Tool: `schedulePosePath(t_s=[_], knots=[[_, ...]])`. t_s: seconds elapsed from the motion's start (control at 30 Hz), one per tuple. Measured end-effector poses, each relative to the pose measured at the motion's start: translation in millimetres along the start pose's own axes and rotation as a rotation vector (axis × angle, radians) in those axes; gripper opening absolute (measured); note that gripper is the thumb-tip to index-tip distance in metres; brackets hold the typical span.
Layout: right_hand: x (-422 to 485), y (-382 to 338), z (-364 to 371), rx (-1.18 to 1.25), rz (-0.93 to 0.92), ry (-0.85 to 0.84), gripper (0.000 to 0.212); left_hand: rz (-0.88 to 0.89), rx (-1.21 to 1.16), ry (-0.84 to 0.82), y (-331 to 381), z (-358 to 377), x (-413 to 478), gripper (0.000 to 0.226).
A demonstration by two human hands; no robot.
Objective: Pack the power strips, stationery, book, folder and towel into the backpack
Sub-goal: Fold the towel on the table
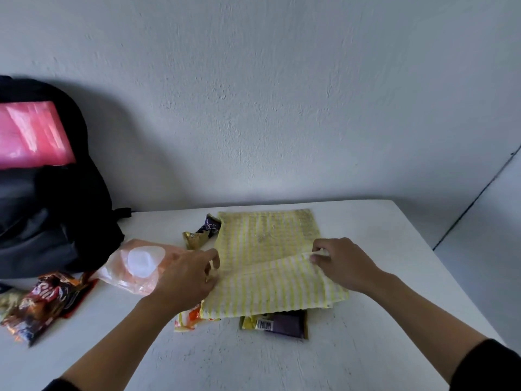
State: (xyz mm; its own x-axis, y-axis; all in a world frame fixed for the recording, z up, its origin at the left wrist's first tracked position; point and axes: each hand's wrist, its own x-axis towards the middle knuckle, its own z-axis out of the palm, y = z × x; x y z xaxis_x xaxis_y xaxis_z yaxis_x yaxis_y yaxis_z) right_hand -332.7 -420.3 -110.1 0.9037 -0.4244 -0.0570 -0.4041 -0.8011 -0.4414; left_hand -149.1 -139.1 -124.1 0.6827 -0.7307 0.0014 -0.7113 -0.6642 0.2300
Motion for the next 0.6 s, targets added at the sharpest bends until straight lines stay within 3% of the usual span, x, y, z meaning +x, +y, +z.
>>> schedulePosePath(t_s=[0.1,0.17,0.27,0.33,0.43,0.53,0.6], knots=[[3.4,-1.8,2.9,-0.136,-0.051,0.018,0.021,0.157,0.000,0.072,3.1,6.4,-1.8,0.037],[7.7,-3.3,4.0,-0.179,-0.121,0.013,0.034,0.296,-0.009,0.091,5.7,3.4,-1.5,0.038],[10.6,-12.9,-3.1,-0.100,-0.283,-0.068,0.030,0.375,-0.079,-0.137,11.9,-10.0,-2.7,0.025],[6.5,-19.7,-7.0,0.031,-0.300,-0.311,0.019,0.399,-0.073,-0.313,14.3,-14.6,-5.4,0.027],[-2.0,-23.3,-4.3,-0.045,-0.286,-0.578,0.036,0.415,0.014,-0.439,9.3,-15.2,-8.6,0.038],[-4.4,-17.6,0.8,-0.160,-0.323,-0.569,0.042,0.417,0.018,-0.469,4.2,-17.9,-7.6,0.035],[-4.6,-16.4,2.0,-0.184,-0.331,-0.556,0.030,0.419,-0.001,-0.446,3.0,-20.6,-6.1,0.027]])
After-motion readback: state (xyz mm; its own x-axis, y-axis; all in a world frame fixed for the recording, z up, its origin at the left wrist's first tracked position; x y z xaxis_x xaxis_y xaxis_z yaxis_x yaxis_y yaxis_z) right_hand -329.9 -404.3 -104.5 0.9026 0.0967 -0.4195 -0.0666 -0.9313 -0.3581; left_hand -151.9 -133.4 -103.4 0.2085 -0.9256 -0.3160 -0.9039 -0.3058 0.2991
